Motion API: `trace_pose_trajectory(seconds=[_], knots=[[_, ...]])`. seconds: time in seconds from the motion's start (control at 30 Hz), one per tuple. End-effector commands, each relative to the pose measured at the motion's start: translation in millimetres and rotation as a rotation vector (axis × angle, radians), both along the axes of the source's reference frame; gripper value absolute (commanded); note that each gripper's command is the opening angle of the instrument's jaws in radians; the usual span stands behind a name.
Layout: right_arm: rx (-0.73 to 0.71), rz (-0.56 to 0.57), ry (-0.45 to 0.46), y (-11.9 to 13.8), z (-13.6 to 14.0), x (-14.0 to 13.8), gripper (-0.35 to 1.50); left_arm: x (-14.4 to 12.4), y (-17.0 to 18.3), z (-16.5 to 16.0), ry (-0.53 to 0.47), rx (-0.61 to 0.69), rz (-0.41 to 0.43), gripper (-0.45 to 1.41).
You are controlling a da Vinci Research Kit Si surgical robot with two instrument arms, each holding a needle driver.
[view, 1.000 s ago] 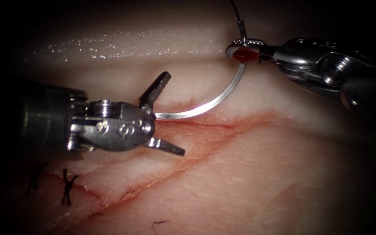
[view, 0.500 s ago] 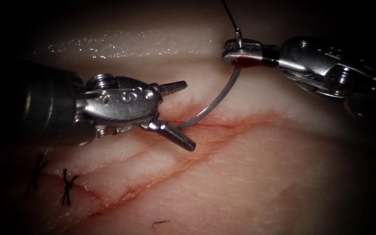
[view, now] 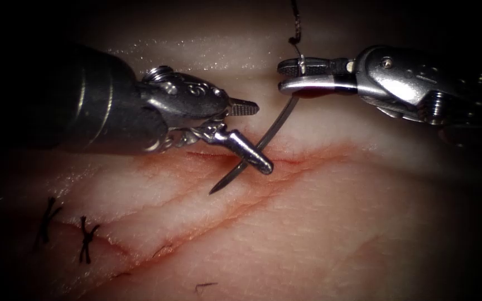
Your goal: Wound Closure
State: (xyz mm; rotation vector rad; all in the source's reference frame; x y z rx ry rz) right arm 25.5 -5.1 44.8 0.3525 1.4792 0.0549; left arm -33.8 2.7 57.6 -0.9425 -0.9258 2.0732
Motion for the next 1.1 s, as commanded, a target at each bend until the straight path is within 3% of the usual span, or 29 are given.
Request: trace_pose_trajectory(seconds=[0.03,0.3,0.43,0.6,0.63,0.7,0.73,0.77,0.87,1.1], knots=[[-0.021,-0.005,0.017,0.2,-0.1,1.1,-0.35,-0.6,-0.1,0.8,0.006,0.013,-0.007,1.06],[-0.073,-0.008,0.043,0.2,-1.2,1.4,-0.35,-0.7,-0.9,1.4,0.006,0.095,0.007,1.05],[-0.093,-0.019,0.057,0.0,-1.5,1.6,-0.35,-0.8,-1.0,1.5,0.003,0.128,0.021,0.89],[-0.104,-0.027,0.066,-0.2,-1.7,1.8,-0.35,-0.8,-1.0,1.6,-0.007,0.136,0.034,0.84],[-0.109,-0.03,0.07,-0.3,-1.8,1.9,-0.35,-0.8,-1.0,1.7,-0.01,0.141,0.035,0.79],[-0.115,-0.036,0.075,-0.4,-1.8,2.1,-0.35,-0.8,-0.8,1.7,-0.041,0.141,0.038,0.47],[-0.115,-0.036,0.075,-0.4,-1.8,2.1,-0.35,-0.8,-0.8,1.7,-0.041,0.141,0.038,0.47],[-0.115,-0.038,0.077,-0.5,-1.9,2.1,-0.35,-0.8,-0.8,1.8,-0.054,0.141,0.037,0.31],[-0.115,-0.043,0.081,-0.5,-1.9,2.1,-0.35,-0.7,0.1,2.1,-0.107,0.132,0.029,-0.45],[-0.117,-0.033,0.073,-0.5,-1.9,2.1,-0.35,-0.4,0.2,2.2,-0.122,0.096,-0.031,-0.45]])
